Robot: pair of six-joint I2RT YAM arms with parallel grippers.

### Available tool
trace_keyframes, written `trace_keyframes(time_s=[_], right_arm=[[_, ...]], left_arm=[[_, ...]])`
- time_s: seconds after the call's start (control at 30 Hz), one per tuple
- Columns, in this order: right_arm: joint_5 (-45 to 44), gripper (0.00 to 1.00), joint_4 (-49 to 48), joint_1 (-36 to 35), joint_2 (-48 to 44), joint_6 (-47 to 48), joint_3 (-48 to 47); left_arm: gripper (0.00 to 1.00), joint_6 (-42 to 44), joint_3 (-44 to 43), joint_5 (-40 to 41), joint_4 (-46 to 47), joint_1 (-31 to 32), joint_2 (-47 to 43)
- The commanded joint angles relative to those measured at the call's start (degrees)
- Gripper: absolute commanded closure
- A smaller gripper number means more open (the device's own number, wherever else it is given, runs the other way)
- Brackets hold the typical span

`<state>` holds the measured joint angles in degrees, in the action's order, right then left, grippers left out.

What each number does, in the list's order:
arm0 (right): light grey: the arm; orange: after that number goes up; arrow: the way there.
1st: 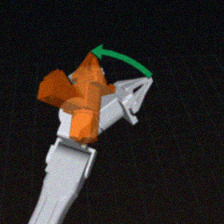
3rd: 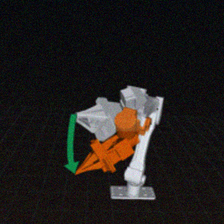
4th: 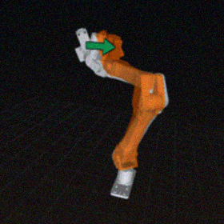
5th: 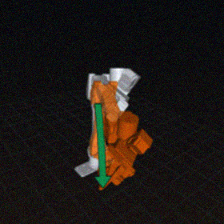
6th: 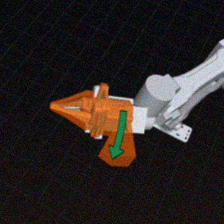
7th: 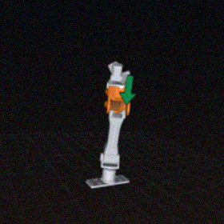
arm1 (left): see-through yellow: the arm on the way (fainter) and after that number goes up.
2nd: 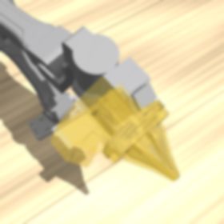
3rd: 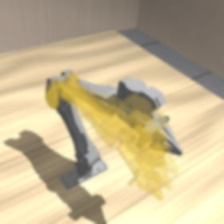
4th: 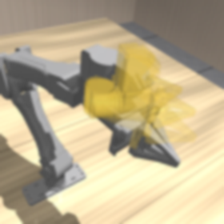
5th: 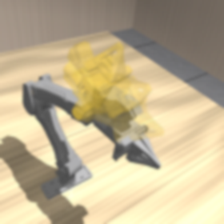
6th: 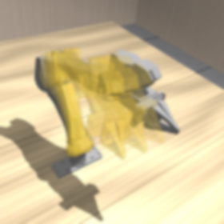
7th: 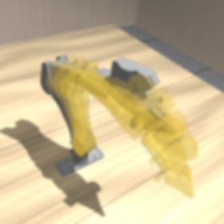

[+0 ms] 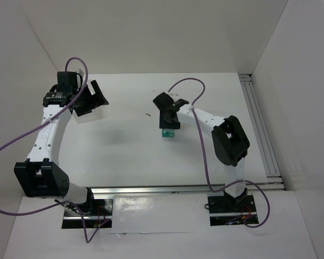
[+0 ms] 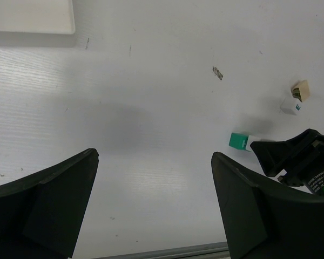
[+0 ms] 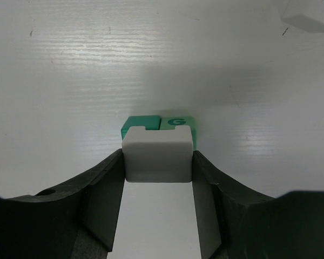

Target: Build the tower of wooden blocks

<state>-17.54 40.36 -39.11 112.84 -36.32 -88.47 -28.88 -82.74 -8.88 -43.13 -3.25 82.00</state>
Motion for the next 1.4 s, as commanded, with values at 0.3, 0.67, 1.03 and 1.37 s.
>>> trace_keyframes(time_s=[0.3, 0.67, 1.03, 1.37], right_arm=[[-0.48, 0.48, 0.59, -0.44, 0.72, 0.28, -0.3], [-0.48, 0.47, 0.6, -0.97, 0.72, 0.28, -0.3], [-0.48, 0.4, 0.6, -0.97, 1.25, 0.28, -0.3], [-0.48, 0.15, 1.13, -1.49, 1.77, 0.81, -1.88]], left_arm=[[0.01, -0.47, 0.74, -1.22, 1.65, -0.27, -0.17], [0.01, -0.47, 1.26, -0.7, 1.65, -0.27, -0.17], [0.01, -0.47, 1.26, -0.7, 2.18, -0.27, -0.17], [0.01, -0.47, 1.26, -0.7, 2.18, -0.27, -0.17]])
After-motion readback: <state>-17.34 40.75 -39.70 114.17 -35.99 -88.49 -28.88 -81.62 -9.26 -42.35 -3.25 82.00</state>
